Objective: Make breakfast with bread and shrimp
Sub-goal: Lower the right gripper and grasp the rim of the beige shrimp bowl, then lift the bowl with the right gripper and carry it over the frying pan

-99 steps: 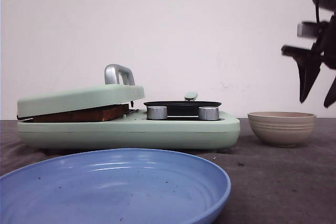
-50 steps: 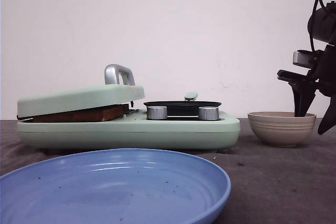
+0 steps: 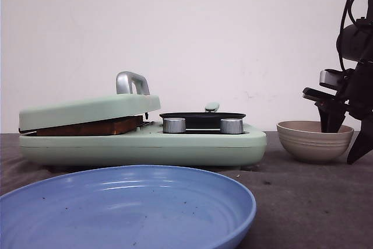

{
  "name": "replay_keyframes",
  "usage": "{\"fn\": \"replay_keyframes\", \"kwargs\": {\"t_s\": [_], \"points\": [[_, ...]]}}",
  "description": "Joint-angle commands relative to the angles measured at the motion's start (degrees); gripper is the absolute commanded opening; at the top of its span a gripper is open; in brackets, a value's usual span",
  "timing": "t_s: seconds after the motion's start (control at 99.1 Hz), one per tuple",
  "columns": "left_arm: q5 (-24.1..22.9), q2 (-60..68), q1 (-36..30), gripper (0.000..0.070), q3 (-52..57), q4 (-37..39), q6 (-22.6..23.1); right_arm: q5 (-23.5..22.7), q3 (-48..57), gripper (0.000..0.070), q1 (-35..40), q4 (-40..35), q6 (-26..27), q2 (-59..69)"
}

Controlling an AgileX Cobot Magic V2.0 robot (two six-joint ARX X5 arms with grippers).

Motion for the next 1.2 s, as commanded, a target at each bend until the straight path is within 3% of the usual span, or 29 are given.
{"fn": "replay_keyframes", "kwargs": {"t_s": [0.0, 0.192, 0.706, 1.019, 1.191], "points": [[0.0, 0.1, 0.0, 0.0395, 0.2, 0.6, -0.2, -0.4, 0.9, 0.0273, 0.4, -0.2, -0.3, 1.4], [0.0, 0.1, 0.0, 0.0395, 0.2, 0.6, -0.2, -0.4, 0.9, 0.0001, 0.6, -0.7, -1.0, 1.4], [0.0, 0.1, 0.0, 0.0395, 0.2, 0.6, -0.2, -4.8, 2.6, 0.0001, -0.2, 0.4, -0.5, 1.4], [0.0, 0.1, 0.0, 0.0395, 0.2, 0.6, -0.2, -7.9, 16.7, 0.0001, 0.3, -3.6, 0.6, 1.4], [0.0, 0.1, 0.0, 0.0395, 0.2, 0.6, -0.2, -10.4, 24.0, 0.0001, 2.8, -1.8, 1.1, 1.4]]}}
